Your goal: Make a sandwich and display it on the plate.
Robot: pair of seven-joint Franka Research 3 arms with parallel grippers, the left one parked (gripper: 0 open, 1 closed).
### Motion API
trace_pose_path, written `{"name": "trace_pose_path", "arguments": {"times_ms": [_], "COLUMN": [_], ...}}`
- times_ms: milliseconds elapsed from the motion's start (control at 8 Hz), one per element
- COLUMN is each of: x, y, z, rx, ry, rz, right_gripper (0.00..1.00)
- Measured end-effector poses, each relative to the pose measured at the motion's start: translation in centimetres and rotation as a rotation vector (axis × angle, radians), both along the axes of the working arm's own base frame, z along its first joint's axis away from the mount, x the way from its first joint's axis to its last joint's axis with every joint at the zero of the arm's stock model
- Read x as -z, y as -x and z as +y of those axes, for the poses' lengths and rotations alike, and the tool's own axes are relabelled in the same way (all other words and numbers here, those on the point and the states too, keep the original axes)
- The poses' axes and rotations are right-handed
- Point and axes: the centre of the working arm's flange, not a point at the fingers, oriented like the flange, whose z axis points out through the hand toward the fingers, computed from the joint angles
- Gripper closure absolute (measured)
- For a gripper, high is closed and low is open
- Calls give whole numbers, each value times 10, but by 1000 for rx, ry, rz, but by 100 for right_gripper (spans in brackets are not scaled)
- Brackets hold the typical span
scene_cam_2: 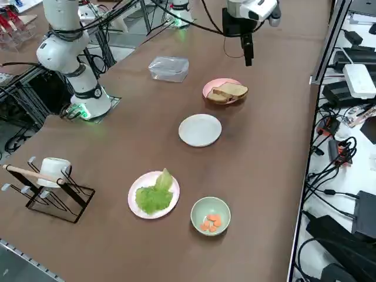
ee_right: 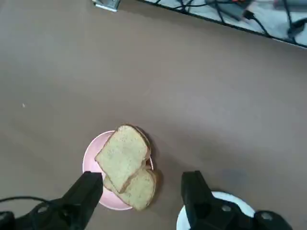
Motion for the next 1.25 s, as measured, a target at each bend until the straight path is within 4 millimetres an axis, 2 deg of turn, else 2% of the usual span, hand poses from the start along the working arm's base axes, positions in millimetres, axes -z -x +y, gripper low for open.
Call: {"name": "trace_pose_path", "arguments": {"times_ms": [500, 625, 875, 1125, 1250], "x": [57, 63, 73, 93, 96], "y": [-15, -21, -24, -23, -24], "z": [15, 19, 42, 69, 74], "rx": [-185, -197, -221, -246, -249], "ry": [-89, -97, -107, -128, -131], "rz": [-18, -56, -71, -66, -74], "right_gripper": [0, 0, 0, 0, 0]}}
